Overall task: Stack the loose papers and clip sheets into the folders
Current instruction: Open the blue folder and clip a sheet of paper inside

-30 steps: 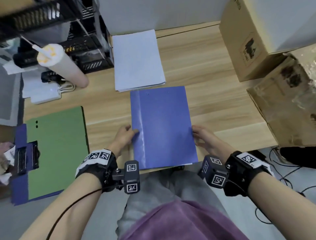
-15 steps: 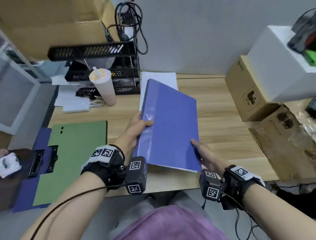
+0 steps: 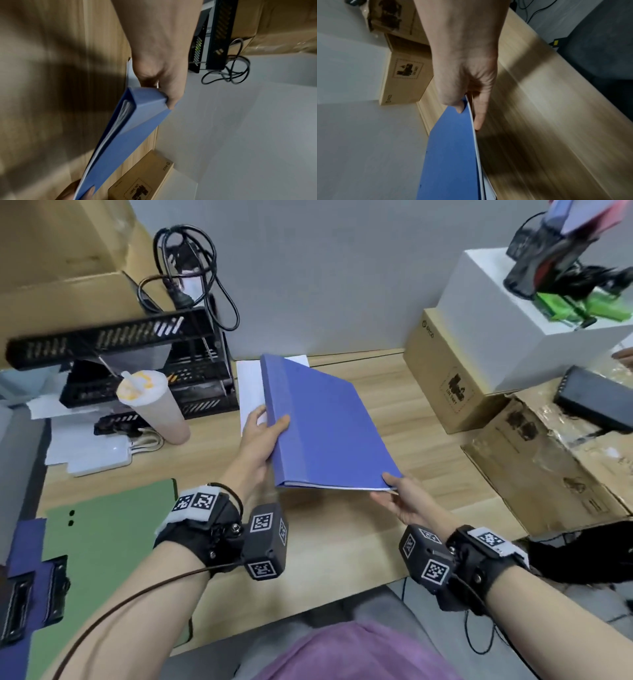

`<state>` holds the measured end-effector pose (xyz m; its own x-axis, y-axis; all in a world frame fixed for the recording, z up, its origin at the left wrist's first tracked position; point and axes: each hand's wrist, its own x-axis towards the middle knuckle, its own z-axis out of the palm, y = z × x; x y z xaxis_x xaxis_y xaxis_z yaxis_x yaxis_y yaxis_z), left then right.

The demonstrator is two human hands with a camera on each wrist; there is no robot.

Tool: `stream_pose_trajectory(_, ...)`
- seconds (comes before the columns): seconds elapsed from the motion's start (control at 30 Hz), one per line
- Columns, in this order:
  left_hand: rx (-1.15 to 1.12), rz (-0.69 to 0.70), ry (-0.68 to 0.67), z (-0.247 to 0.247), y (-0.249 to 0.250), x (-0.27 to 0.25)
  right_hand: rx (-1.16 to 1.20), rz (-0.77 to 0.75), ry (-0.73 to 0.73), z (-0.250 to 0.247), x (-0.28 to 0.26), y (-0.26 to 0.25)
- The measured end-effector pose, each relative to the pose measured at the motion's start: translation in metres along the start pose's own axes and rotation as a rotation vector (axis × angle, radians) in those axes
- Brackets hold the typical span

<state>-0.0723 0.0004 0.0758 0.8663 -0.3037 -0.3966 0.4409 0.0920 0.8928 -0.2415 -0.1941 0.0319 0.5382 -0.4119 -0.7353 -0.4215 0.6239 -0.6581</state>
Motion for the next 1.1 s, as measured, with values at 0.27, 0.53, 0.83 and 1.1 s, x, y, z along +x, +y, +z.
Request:
stream_pose_trajectory(0.27, 0.118, -0.117, -0.165, 0.048, -0.034, 0.031, 0.171, 0.067, 0.146, -0.043, 0.04, 0.003)
stream_pose_trajectory(0.53, 0.151, -0.233, -0.113, 0.098, -0.059, 0.078, 0.262, 0.21, 0.21, -0.069, 0.096, -0.021)
stream_pose_trajectory(0.83, 0.283, -0.33, 0.023, 0.134, -0.086, 0.136, 0.436, 0.235, 0.224, -0.079, 0.157, -0.072)
stream_pose_trajectory(1.1, 0.363, -0.313, -0.037, 0.188, -0.103, 0.157, 0.261, 0.322, 0.047, -0.095, 0.185, -0.098)
